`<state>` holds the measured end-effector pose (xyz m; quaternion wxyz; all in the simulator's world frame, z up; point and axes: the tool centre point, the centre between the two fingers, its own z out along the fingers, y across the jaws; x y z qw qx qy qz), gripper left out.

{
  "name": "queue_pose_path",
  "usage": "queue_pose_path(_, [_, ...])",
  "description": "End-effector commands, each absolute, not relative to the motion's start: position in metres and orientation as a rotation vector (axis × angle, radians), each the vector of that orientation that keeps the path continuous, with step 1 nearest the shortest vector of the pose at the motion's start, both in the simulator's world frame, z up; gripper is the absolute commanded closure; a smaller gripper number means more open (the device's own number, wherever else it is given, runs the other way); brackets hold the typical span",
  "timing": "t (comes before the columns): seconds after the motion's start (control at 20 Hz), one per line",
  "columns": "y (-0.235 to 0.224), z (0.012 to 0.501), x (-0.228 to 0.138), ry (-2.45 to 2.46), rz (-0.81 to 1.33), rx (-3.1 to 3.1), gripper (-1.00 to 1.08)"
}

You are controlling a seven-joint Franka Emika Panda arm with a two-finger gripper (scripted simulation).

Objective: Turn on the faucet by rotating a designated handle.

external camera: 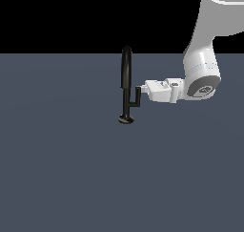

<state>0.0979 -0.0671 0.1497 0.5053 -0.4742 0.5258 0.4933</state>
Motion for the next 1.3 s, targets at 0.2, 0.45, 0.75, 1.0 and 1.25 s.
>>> queue_pose_path(0.2, [-0.066,0.156,0.083,1.265,1.195,-1.145,1.08])
queue_pose_path(0.45, [-0.066,0.16,0.074,1.265,1.195,-1.145,1.08])
queue_pose_path(0.75, [-0.065,0.154,0.064,1.266,1.189,-1.145,1.08])
queue_pose_path(1.0, [-0.064,0.148,0.049,1.266,1.191,-1.145,1.08])
queue_pose_path(1.25, [-0.063,0.142,0.032,1.265,1.193,-1.145,1.08])
